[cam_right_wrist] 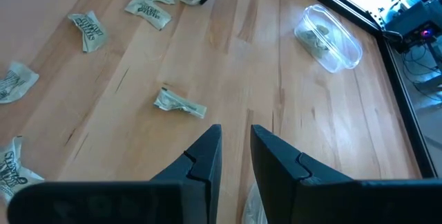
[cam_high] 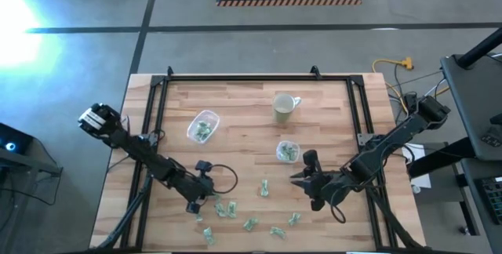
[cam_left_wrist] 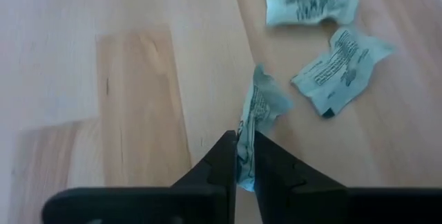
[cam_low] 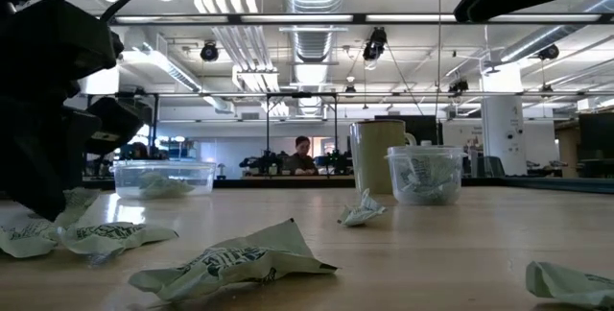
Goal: Pick and place Stevia / Truvia into bins
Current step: Put the stevia packet into the left transparent container
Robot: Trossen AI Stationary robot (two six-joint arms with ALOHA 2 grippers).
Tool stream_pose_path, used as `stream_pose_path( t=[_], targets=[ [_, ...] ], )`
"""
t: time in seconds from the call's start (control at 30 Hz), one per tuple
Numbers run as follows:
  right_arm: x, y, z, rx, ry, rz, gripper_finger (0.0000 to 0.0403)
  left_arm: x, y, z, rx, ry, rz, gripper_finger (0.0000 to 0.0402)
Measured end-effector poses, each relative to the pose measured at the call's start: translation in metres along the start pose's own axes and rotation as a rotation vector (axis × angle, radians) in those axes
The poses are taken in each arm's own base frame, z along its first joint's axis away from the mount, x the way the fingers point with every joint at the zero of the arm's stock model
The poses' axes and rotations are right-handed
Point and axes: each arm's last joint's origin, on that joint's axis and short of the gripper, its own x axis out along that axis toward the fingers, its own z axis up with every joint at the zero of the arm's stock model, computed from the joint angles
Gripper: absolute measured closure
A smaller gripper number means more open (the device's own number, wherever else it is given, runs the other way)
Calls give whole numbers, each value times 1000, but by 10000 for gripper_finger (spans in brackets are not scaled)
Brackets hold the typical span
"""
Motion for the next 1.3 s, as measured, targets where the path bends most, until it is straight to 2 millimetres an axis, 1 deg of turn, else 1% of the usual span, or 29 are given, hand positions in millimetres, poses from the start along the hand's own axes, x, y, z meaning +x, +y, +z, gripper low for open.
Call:
stream_pose_path(
  t=[0.23, 0.33, 0.5, 0.6, 0.73, 0.87, 1.07, 1.17, 1.3],
  targets=[
    [0, 0, 0, 0, 0, 0, 335, -17, 5, 10, 69, -104, 119, 384],
    [0, 0, 0, 0, 0, 0, 335, -29, 10, 13, 85, -140, 233, 384],
    [0, 0, 0, 0, 0, -1, 335, -53, 23, 12, 77, -187, 505, 385],
    [0, 0, 0, 0, 0, 0, 335, -67, 30, 13, 52, -239, 634, 385],
    [0, 0, 0, 1, -2, -1, 335, -85, 41, 14, 21, -279, 743, 385],
    [0, 0, 0, 2, -2, -1, 335, -97, 54, 13, -19, -292, 819, 385],
    [0, 0, 0, 4, -5, -1, 335, -105, 73, 12, -60, -278, 900, 385],
    [0, 0, 0, 4, -5, -1, 335, -105, 82, 11, -88, -261, 938, 385],
    [0, 0, 0, 3, -5, -1, 335, -100, 88, 6, -90, -220, 969, 385]
  ],
)
